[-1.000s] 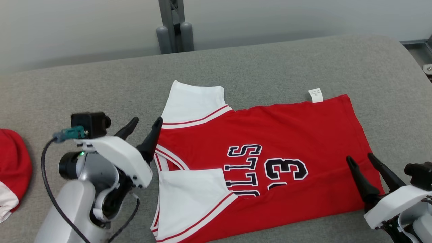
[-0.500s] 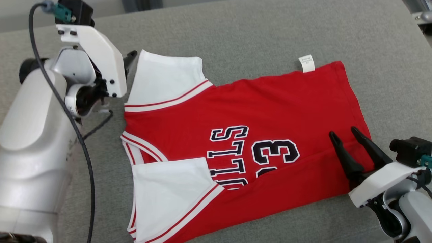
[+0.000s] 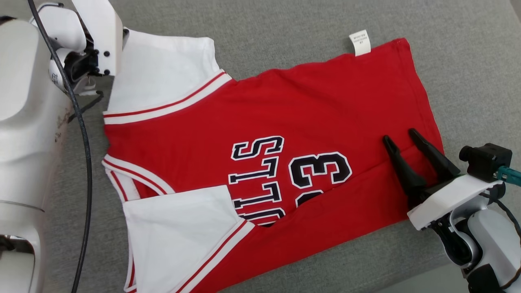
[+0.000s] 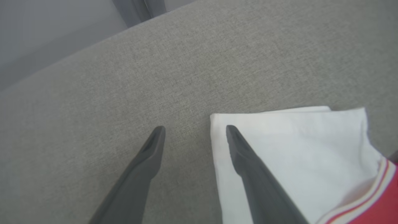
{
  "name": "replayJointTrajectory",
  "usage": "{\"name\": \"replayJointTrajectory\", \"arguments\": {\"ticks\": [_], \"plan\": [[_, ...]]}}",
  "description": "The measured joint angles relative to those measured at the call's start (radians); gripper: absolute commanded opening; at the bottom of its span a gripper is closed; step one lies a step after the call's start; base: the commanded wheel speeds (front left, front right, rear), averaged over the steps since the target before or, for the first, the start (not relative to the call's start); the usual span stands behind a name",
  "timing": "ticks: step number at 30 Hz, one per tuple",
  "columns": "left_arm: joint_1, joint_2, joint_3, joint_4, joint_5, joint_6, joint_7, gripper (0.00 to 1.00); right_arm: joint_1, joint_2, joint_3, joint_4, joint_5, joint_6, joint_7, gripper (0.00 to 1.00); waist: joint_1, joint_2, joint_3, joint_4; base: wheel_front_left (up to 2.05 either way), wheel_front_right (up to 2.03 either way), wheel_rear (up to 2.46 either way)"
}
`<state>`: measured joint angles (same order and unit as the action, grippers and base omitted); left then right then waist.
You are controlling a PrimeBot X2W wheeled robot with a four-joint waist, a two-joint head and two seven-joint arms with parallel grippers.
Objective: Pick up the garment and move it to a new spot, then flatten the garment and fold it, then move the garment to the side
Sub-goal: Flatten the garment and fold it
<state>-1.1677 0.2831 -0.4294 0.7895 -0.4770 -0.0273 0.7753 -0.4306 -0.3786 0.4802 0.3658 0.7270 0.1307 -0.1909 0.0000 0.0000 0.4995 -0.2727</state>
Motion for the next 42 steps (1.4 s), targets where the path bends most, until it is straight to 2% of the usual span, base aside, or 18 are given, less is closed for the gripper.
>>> {"name": "replayJointTrajectory", "arguments": {"ticks": [8,9,10,11,12,13,19,23,29,34,37,42], "plan": [[-0.049,0.001,-0.021,0.048,0.006,-0.026,0.003,1.00,-0.041,-0.002,0.014,0.015,0.023,0.000,-0.026,1.00,0.0000,0.0000,0.059,-0.036,0.00,0.00,0.00],[-0.051,0.001,-0.023,0.052,0.006,-0.030,0.006,0.90,-0.044,-0.004,0.015,0.018,0.025,0.000,-0.027,1.00,0.0000,0.0000,0.061,-0.038,0.00,0.00,0.00],[-0.051,0.001,-0.025,0.056,0.005,-0.033,0.009,0.58,-0.048,-0.006,0.015,0.022,0.027,0.000,-0.030,1.00,0.0000,0.0000,0.062,-0.040,0.00,0.00,0.00],[-0.052,-0.001,-0.027,0.059,0.002,-0.035,0.014,0.36,-0.053,-0.008,0.016,0.025,0.029,0.000,-0.030,1.00,0.0000,0.0000,0.061,-0.040,0.00,0.00,0.00],[-0.052,-0.002,-0.030,0.061,0.000,-0.041,0.017,0.10,-0.056,-0.009,0.017,0.027,0.030,0.000,-0.033,1.00,0.0000,0.0000,0.059,-0.041,0.00,0.00,0.00],[-0.052,-0.004,-0.034,0.062,0.000,-0.042,0.023,0.00,-0.058,-0.011,0.017,0.030,0.030,0.000,-0.035,1.00,0.0000,0.0000,0.057,-0.040,0.00,0.00,0.00],[-0.044,-0.014,-0.045,0.059,-0.019,-0.060,0.046,0.00,-0.074,-0.031,0.012,0.034,0.037,0.000,-0.034,1.00,0.0000,0.0000,0.039,-0.028,0.00,0.00,0.00],[-0.026,-0.016,-0.049,0.042,-0.036,-0.069,0.058,0.00,-0.104,-0.042,-0.004,0.046,0.039,0.000,0.017,1.00,0.0000,0.0000,0.022,-0.016,0.00,0.00,0.00],[-0.012,-0.014,-0.059,-0.021,-0.054,-0.081,0.053,0.00,-0.251,-0.027,-0.035,0.135,0.050,0.000,0.241,1.00,0.0000,0.0000,0.001,-0.001,0.00,0.00,0.00],[-0.007,-0.010,-0.069,-0.069,-0.062,-0.086,0.056,0.00,-0.410,-0.005,-0.038,0.275,-0.018,0.000,0.452,1.00,0.0000,0.0000,-0.001,0.015,0.00,0.00,0.00],[-0.005,-0.012,-0.073,-0.087,-0.063,-0.086,0.061,0.00,-0.470,0.008,-0.037,0.321,-0.063,0.000,0.501,1.00,0.0000,0.0000,0.001,0.025,0.00,0.00,0.00],[-0.001,-0.009,-0.088,-0.136,-0.067,-0.086,0.075,0.00,-0.592,0.054,-0.049,0.463,-0.150,0.000,0.584,1.00,0.0000,0.0000,0.012,0.054,0.00,0.00,0.00]]}}
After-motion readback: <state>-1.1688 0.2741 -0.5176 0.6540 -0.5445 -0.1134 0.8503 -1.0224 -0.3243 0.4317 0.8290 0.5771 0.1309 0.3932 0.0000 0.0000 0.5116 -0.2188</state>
